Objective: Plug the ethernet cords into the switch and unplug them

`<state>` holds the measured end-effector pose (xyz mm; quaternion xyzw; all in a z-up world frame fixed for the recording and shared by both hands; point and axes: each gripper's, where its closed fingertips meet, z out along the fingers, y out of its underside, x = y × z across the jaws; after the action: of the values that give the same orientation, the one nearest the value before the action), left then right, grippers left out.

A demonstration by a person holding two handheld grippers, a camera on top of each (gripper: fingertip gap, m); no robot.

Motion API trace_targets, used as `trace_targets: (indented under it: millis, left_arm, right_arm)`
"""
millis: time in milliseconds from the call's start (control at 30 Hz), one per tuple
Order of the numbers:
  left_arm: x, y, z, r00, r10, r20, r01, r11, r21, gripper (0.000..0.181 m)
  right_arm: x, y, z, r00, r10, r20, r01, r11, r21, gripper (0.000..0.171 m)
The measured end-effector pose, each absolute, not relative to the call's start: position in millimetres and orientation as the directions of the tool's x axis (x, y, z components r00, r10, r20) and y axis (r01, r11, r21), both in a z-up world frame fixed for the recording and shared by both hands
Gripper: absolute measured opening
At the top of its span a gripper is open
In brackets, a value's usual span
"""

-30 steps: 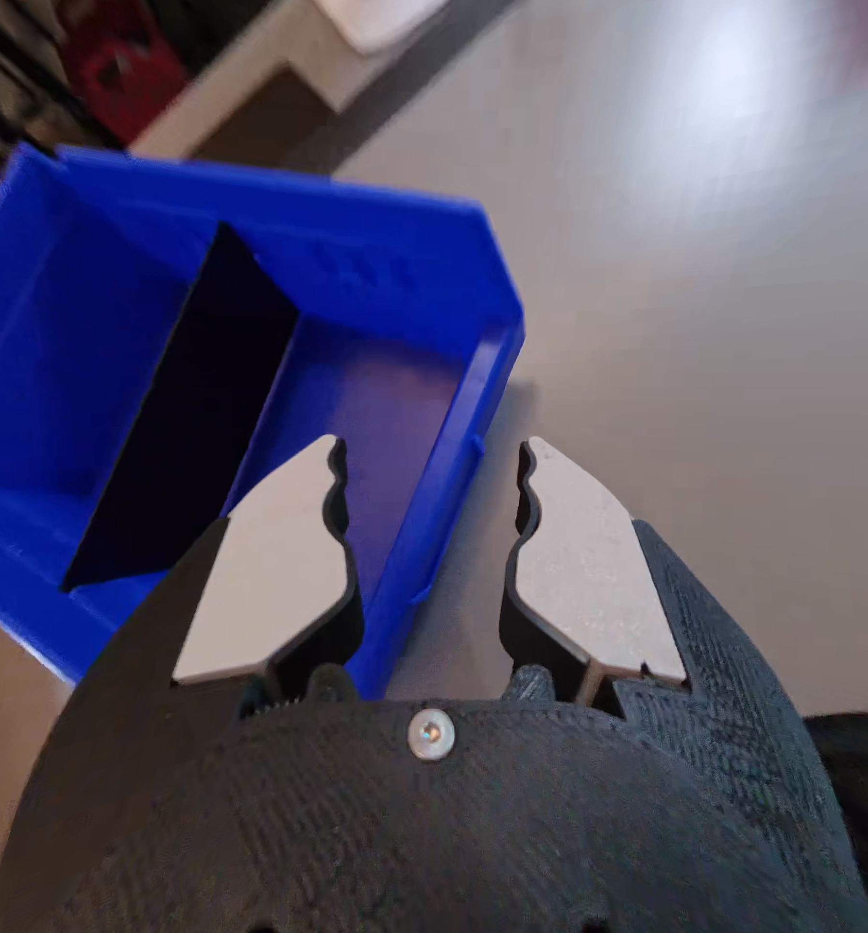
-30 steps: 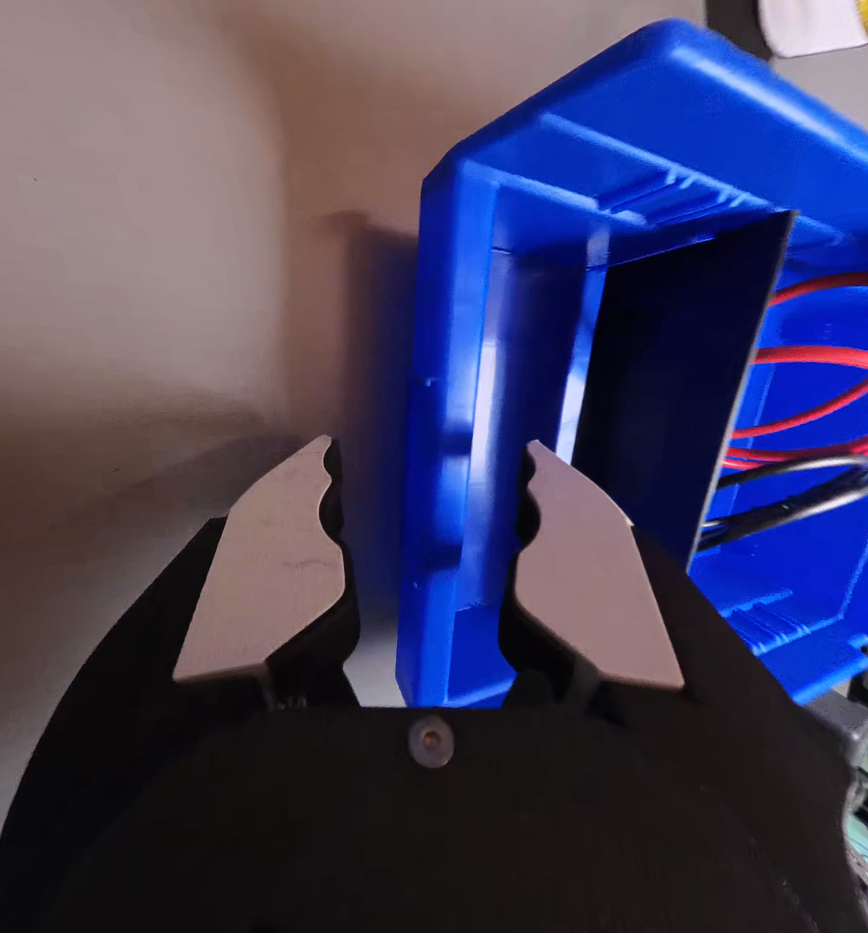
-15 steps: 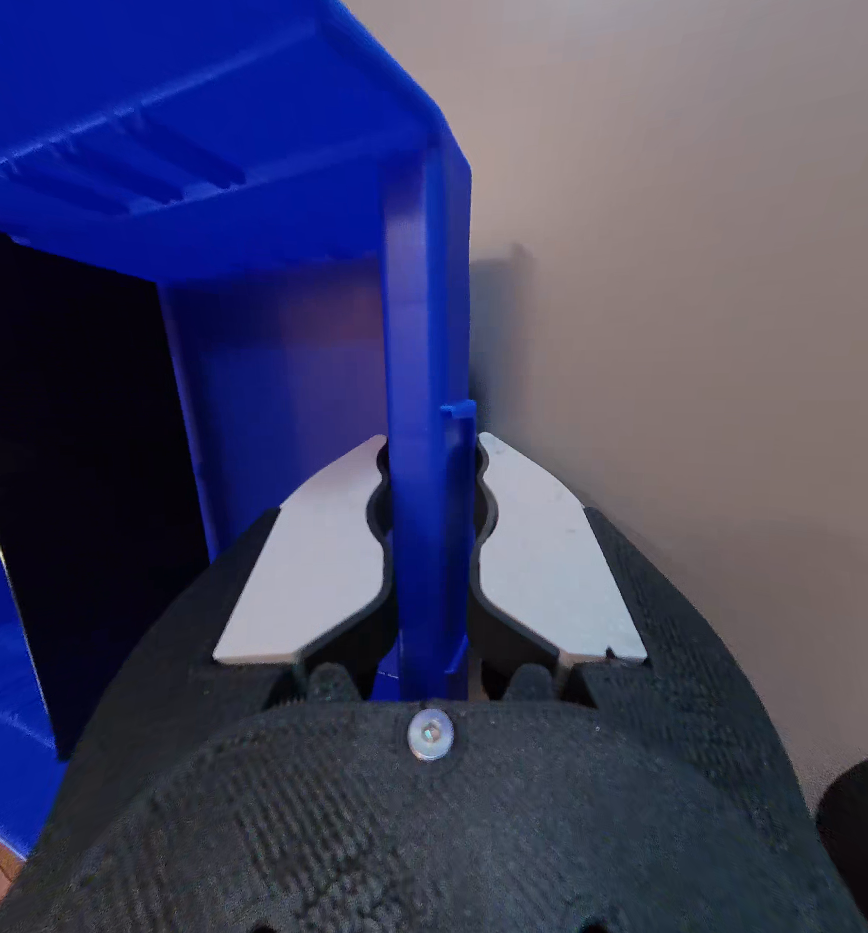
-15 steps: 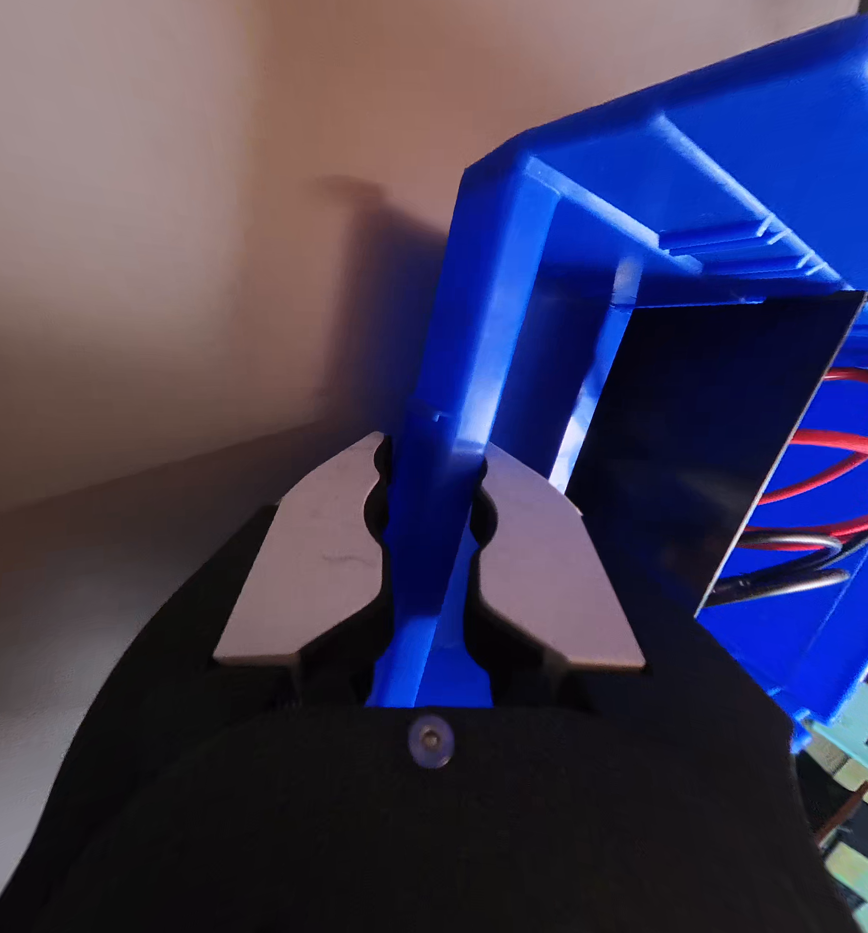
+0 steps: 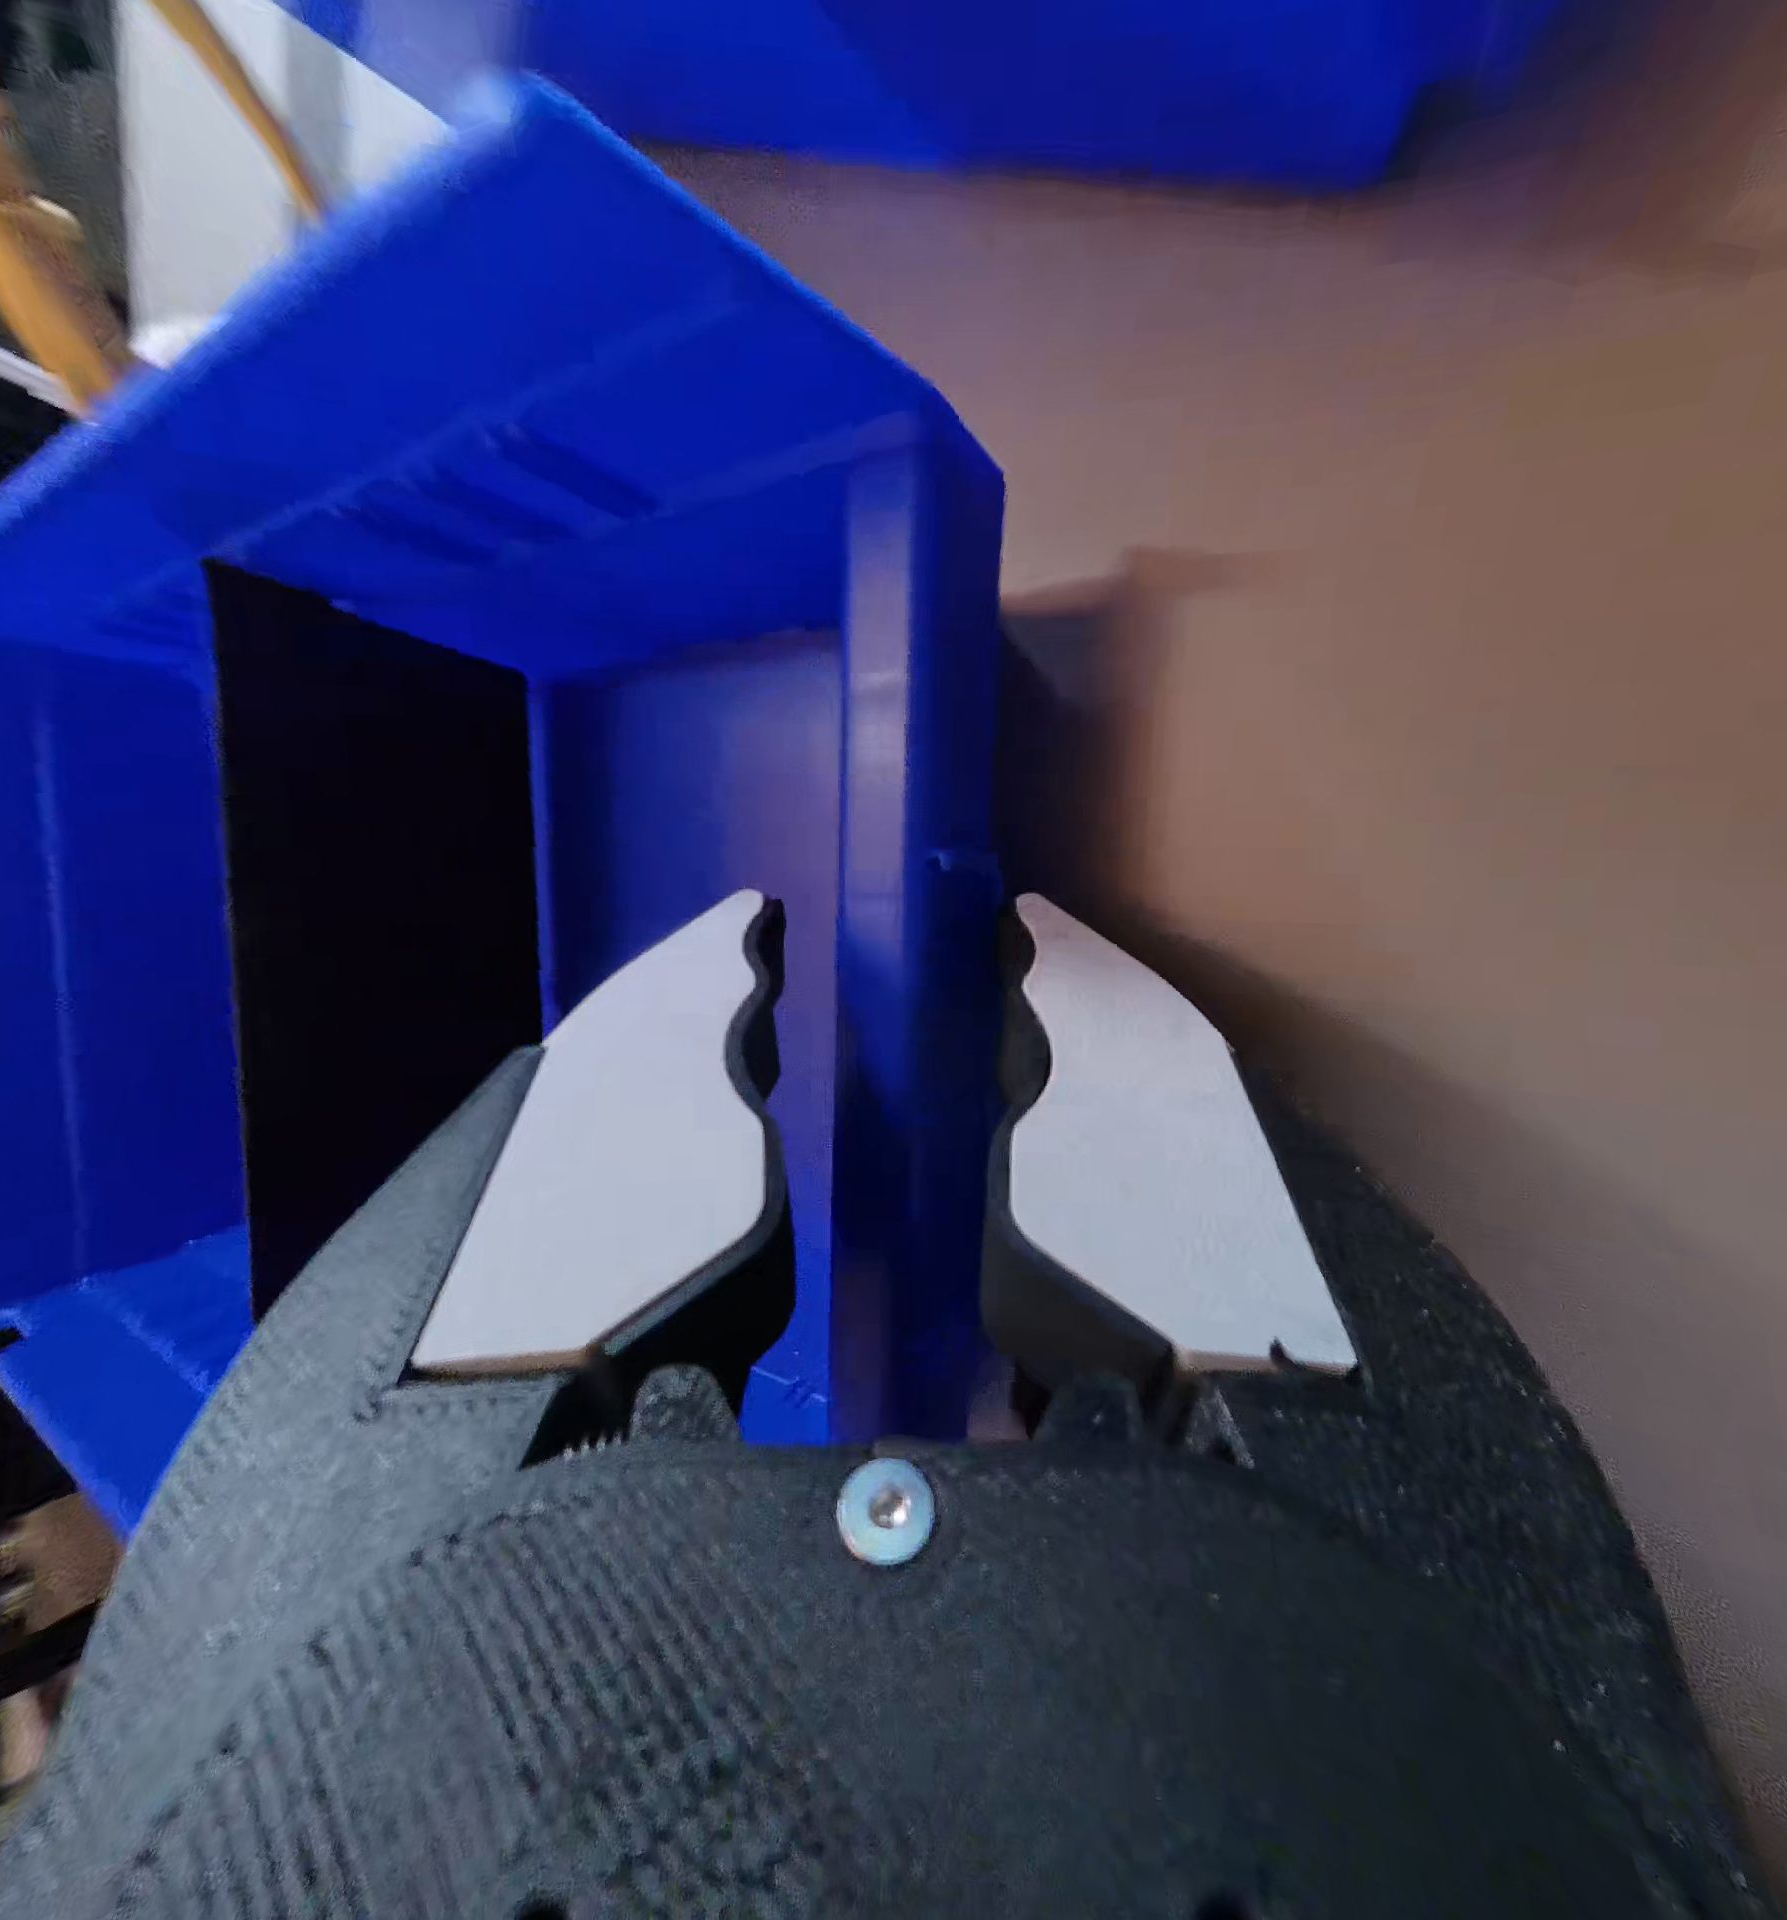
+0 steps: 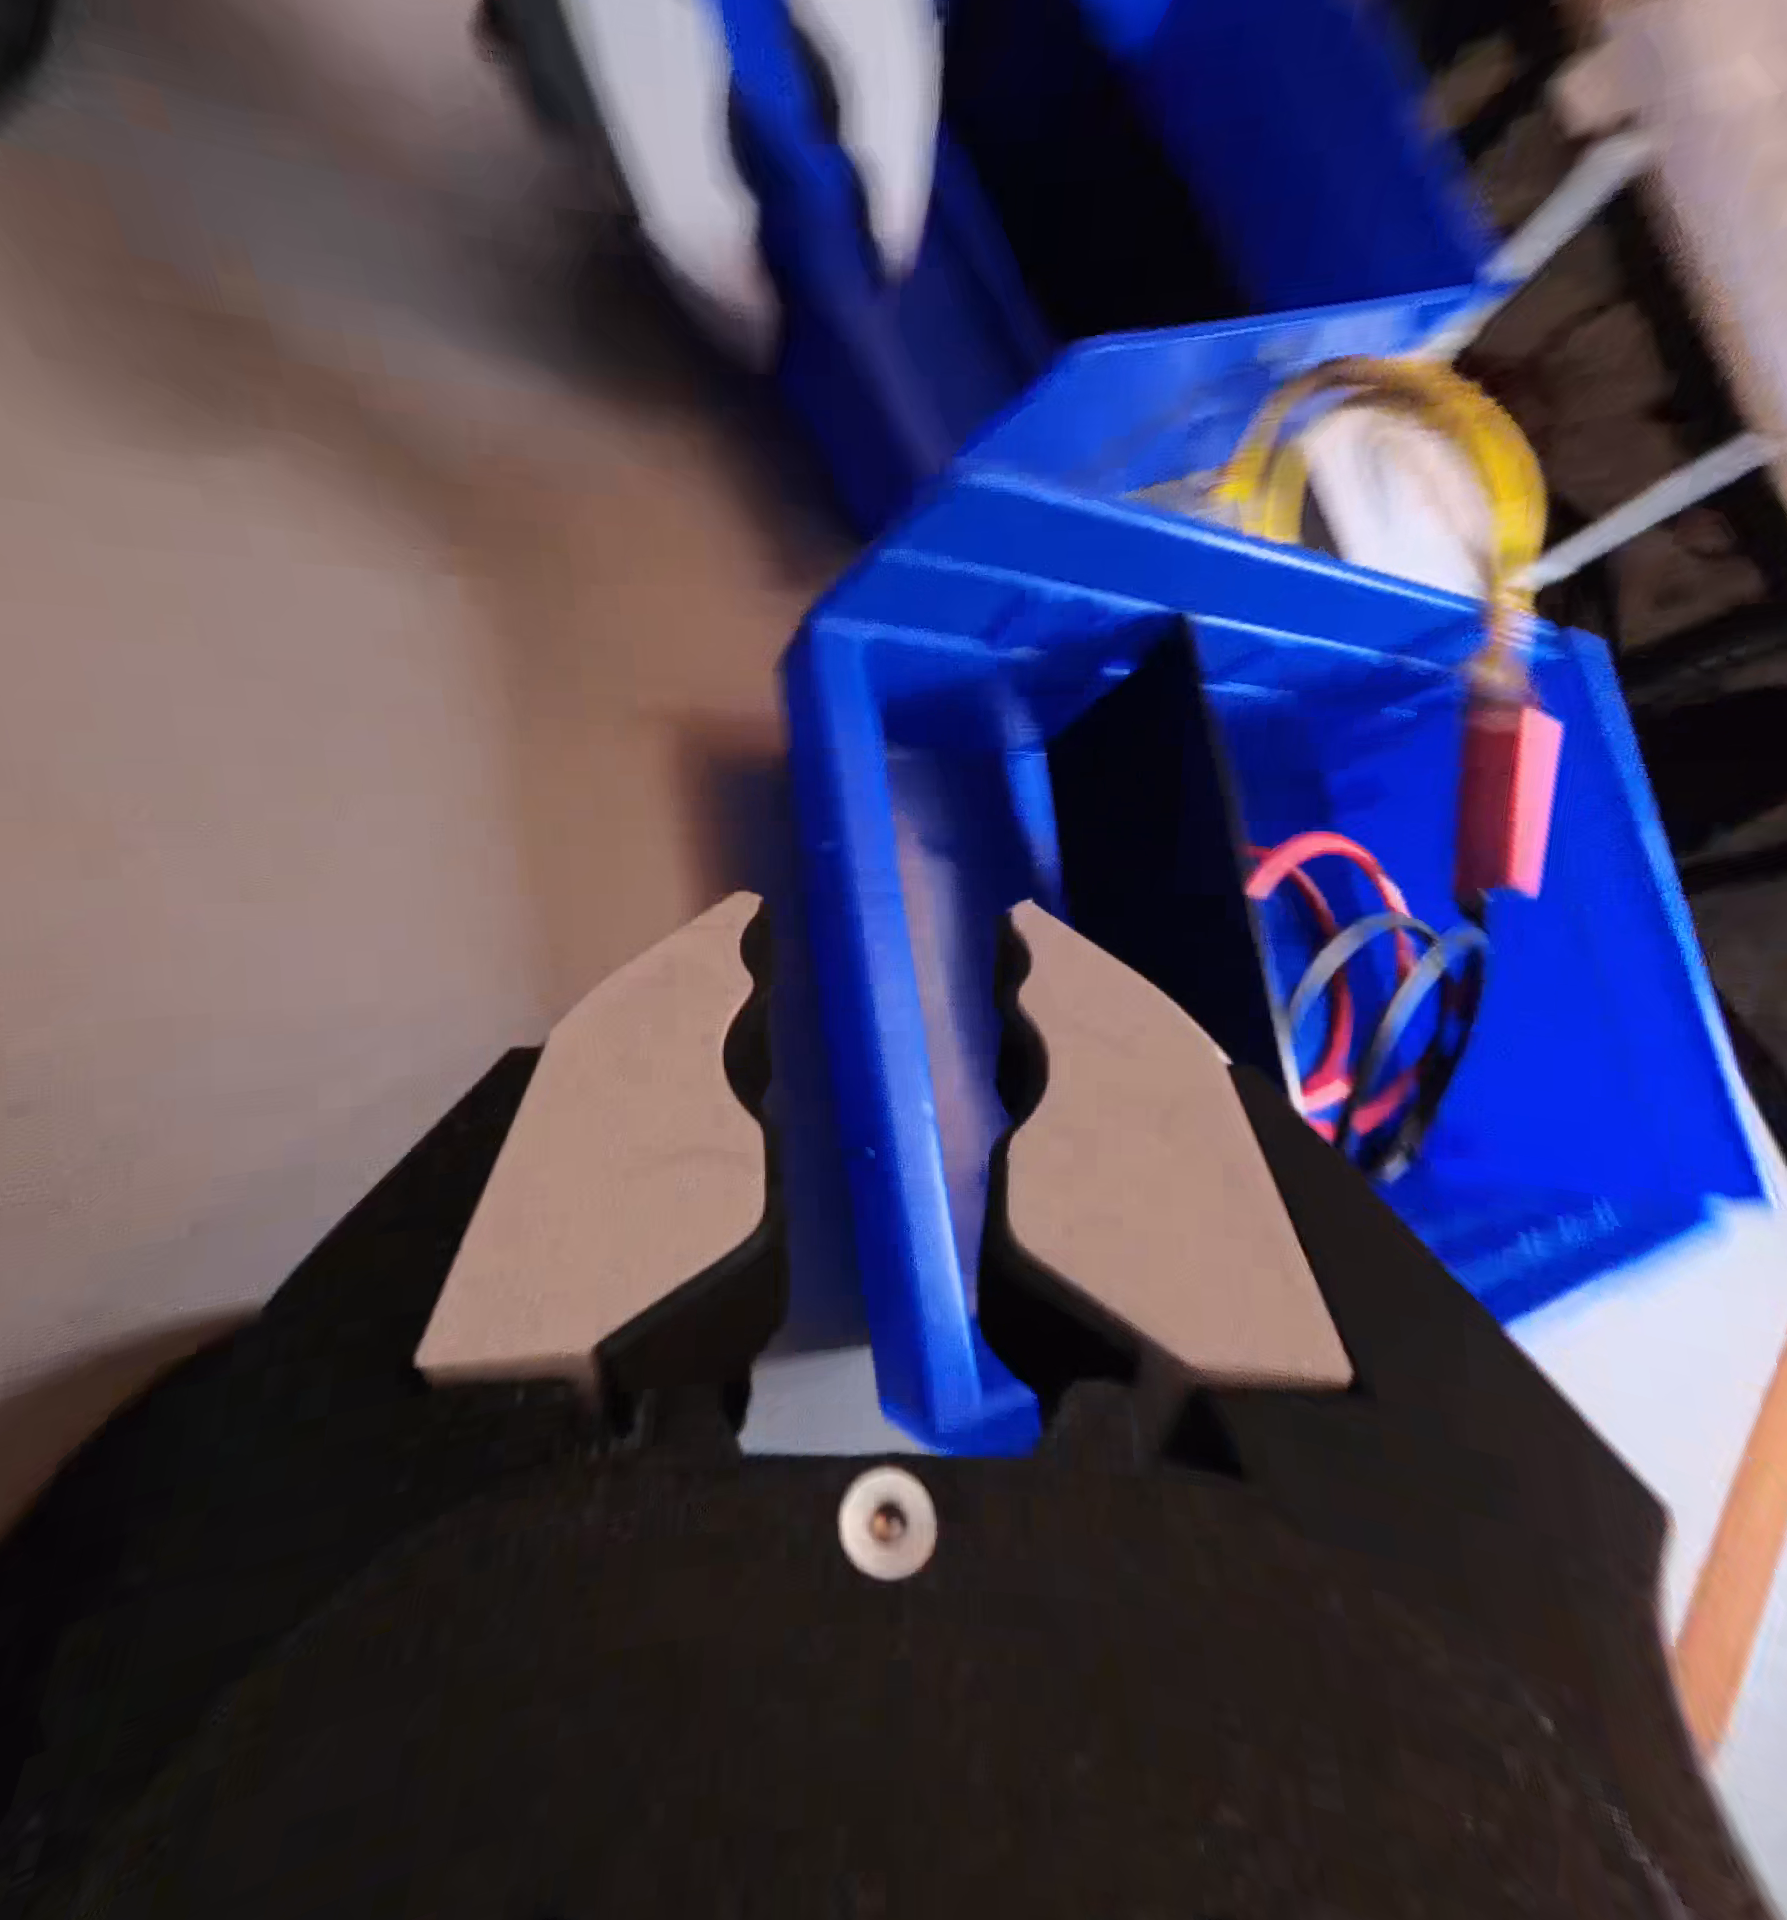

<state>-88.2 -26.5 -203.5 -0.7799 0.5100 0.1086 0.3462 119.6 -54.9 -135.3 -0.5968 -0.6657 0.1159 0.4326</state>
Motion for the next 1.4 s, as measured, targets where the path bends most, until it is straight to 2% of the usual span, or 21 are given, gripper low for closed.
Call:
trace_targets:
  millis: [67, 133, 200, 267, 333, 433, 467, 533, 733, 800, 967, 1100, 1167, 1200, 1400]
  left_arm:
    - [-75.1, -36.2, -181.8, 0.542, -0.689, -0.481, -0.791, -0.226, -0.569, 0.042]
    - [-49.2, -51.8, -165.1, 0.628, -0.698, -0.343, -0.651, -0.23, -0.724, 0.045]
    - [-22.1, -63.3, -158.0, 0.677, -0.711, -0.188, -0.51, -0.27, -0.816, 0.048]
    - [2.3, -65.2, -156.5, 0.702, -0.707, -0.083, -0.408, -0.304, -0.861, 0.052]
    - [23.2, -59.6, -159.0, 0.724, -0.689, -0.01, -0.334, -0.339, -0.879, 0.056]
    - [41.5, -39.3, -164.7, 0.776, -0.63, 0.039, -0.256, -0.371, -0.893, 0.062]
    - [43.6, -31.0, -166.6, 0.796, -0.604, 0.047, -0.236, -0.381, -0.894, 0.062]
    - [46.7, -17.0, -169.0, 0.821, -0.566, 0.07, -0.201, -0.402, -0.893, 0.063]
    - [51.7, 10.2, -170.4, 0.866, -0.481, 0.135, -0.098, -0.428, -0.898, 0.054]
    - [48.6, 16.1, -170.8, 0.885, -0.451, 0.119, -0.093, -0.42, -0.903, 0.046]
    - [48.9, 23.0, -169.9, 0.906, -0.407, 0.12, -0.075, -0.431, -0.899, 0.041]
    - [52.7, 27.0, -168.4, 0.918, -0.382, 0.111, -0.07, -0.429, -0.901, 0.038]
    - [52.0, 30.2, -165.4, 0.923, -0.361, 0.133, -0.036, -0.426, -0.904, 0.031]
    - [50.7, 31.8, -162.8, 0.927, -0.352, 0.131, -0.028, -0.414, -0.91, 0.021]
    - [63.8, 34.3, -152.4, 0.931, -0.354, 0.09, -0.055, -0.378, -0.924, 0.019]
  right_arm:
    - [150.7, -38.1, -106.8, 0.322, 0.866, 0.383, 0.577, 0.141, -0.805, 0.039]
    - [187.3, -14.8, -95.5, 0.537, 0.794, 0.286, 0.449, 0.019, -0.894, 0.041]
    - [215.4, 6.3, -105.3, 0.68, 0.703, 0.208, 0.376, -0.091, -0.922, 0.05]
    - [220.2, 15.5, -124.0, 0.737, 0.66, 0.144, 0.333, -0.169, -0.928, 0.058]
    - [206.5, 16.4, -141.7, 0.734, 0.674, 0.076, 0.303, -0.226, -0.926, 0.062]
    - [196.7, 27.5, -164.8, 0.748, 0.658, 0.085, 0.331, -0.258, -0.908, 0.061]
    - [194.1, 28.3, -167.9, 0.742, 0.667, 0.074, 0.329, -0.266, -0.906, 0.067]
    - [193.9, 30.9, -165.2, 0.753, 0.657, 0.034, 0.285, -0.28, -0.917, 0.064]
    - [195.0, 37.5, -161.8, 0.773, 0.633, -0.044, 0.186, -0.292, -0.938, 0.059]
    - [195.4, 39.2, -160.7, 0.779, 0.626, -0.048, 0.176, -0.291, -0.94, 0.058]
    - [202.7, 46.5, -159.3, 0.806, 0.59, -0.048, 0.165, -0.301, -0.939, 0.044]
    - [208.7, 48.4, -160.3, 0.826, 0.563, -0.024, 0.185, -0.312, -0.932, 0.041]
    - [214.4, 49.8, -160.3, 0.841, 0.541, -0.007, 0.195, -0.315, -0.929, 0.036]
    - [217.1, 50.2, -160.3, 0.842, 0.539, 0.0, 0.201, -0.314, -0.928, 0.034]
    - [233.5, 52.1, -151.4, 0.867, 0.496, 0.04, 0.21, -0.291, -0.933, 0.028]
